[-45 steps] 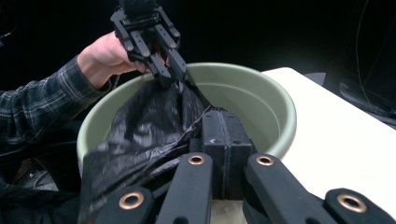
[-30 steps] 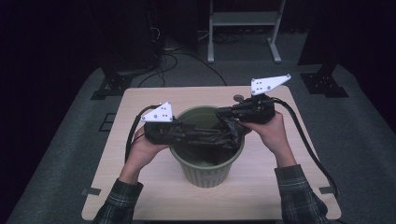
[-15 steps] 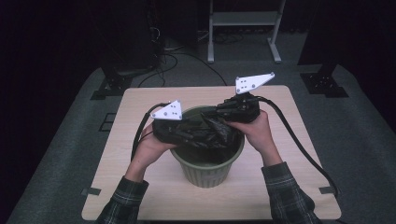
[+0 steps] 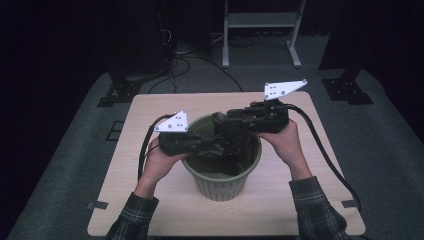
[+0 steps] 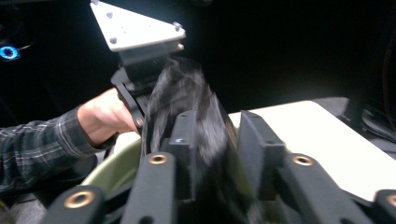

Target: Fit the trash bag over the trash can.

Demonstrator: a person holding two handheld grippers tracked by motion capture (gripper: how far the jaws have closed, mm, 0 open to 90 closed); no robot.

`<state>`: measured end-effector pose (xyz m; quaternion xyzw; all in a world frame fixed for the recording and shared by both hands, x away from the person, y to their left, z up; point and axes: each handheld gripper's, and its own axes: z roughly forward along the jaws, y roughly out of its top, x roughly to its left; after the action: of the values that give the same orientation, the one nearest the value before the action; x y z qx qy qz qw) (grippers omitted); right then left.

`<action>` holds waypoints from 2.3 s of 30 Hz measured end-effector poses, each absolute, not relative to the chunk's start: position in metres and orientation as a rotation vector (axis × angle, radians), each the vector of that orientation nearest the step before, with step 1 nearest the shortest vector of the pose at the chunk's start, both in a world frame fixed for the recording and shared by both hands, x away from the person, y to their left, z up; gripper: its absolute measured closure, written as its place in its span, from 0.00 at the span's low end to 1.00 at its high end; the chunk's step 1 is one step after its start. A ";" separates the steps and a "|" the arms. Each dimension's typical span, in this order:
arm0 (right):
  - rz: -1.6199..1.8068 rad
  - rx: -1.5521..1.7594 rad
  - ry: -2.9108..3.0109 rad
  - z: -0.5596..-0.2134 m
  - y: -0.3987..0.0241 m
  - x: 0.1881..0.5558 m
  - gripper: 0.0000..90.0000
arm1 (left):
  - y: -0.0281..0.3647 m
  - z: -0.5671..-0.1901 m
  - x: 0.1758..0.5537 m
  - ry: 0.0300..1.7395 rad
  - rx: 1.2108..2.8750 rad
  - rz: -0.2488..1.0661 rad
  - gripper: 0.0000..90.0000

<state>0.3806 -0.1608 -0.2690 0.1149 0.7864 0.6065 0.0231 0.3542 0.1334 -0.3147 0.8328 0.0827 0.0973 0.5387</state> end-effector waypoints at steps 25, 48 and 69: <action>1.839 0.448 2.470 -0.305 -0.206 0.361 0.62 | 0.129 -0.316 0.357 0.199 1.993 0.246 1.00; 1.815 0.389 2.487 -0.300 -0.166 0.365 1.00 | 0.129 -0.296 0.343 0.191 1.871 0.262 0.61; 1.776 0.345 2.518 -0.297 -0.155 0.361 1.00 | 0.130 -0.295 0.343 0.193 1.830 0.220 0.63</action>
<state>0.3607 -0.1550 -0.2972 0.1111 0.8120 0.5727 0.0203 0.3425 0.1303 -0.2950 0.7897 0.0832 0.0947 0.6004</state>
